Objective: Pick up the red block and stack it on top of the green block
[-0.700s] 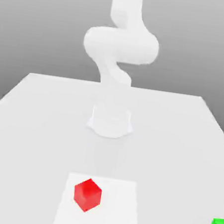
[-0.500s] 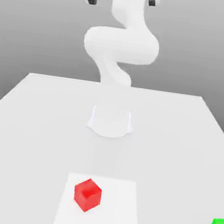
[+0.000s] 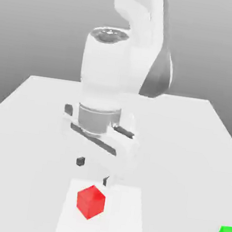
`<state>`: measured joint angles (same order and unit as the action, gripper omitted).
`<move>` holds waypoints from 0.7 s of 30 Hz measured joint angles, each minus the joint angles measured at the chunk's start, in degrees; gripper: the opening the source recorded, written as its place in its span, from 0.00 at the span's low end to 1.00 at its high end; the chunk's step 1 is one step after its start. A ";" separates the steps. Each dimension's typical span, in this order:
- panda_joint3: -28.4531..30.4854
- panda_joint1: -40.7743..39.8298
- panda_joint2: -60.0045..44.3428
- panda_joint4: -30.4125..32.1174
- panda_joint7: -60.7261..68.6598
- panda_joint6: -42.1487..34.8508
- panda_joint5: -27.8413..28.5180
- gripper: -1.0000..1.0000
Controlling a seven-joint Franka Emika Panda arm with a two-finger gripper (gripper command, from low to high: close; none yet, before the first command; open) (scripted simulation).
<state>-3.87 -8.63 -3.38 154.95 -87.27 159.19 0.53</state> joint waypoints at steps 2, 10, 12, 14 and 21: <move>0.65 0.51 -4.15 -0.16 -1.15 3.33 0.77 0.50; 1.97 1.56 -11.89 -1.16 -2.39 9.96 2.13 0.00; 2.01 1.57 -12.65 -1.27 -2.46 10.62 2.22 0.00; 1.76 1.38 -10.63 -0.97 -2.28 8.86 1.98 0.00; -1.35 3.80 -1.68 -2.62 2.72 -1.98 1.55 0.00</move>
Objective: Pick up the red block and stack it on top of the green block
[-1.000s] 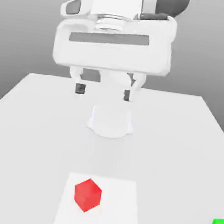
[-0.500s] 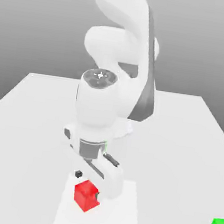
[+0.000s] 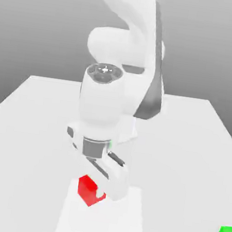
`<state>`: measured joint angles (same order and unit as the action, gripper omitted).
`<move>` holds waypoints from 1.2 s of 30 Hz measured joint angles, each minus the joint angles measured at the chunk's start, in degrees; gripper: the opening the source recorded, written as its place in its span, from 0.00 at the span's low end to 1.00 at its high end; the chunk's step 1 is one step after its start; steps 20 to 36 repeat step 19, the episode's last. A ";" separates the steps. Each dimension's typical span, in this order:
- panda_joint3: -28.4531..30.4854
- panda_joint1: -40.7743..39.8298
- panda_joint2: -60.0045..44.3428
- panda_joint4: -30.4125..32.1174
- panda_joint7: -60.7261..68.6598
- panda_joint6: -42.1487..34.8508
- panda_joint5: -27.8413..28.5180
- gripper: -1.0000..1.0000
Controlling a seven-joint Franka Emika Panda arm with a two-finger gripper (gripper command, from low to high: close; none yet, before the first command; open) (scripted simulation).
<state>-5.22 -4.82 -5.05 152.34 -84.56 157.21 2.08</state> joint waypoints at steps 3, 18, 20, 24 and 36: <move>-3.74 3.40 -2.49 -5.39 6.31 -3.34 2.25 0.00; -14.86 17.90 -19.83 -25.36 25.94 -7.71 14.35 1.00; -14.86 17.91 -19.83 -25.36 25.94 -7.71 14.35 1.00; -14.86 17.91 -19.83 -25.36 25.94 -7.71 14.35 1.00; -14.86 17.91 -19.83 -25.36 25.94 -7.71 14.35 1.00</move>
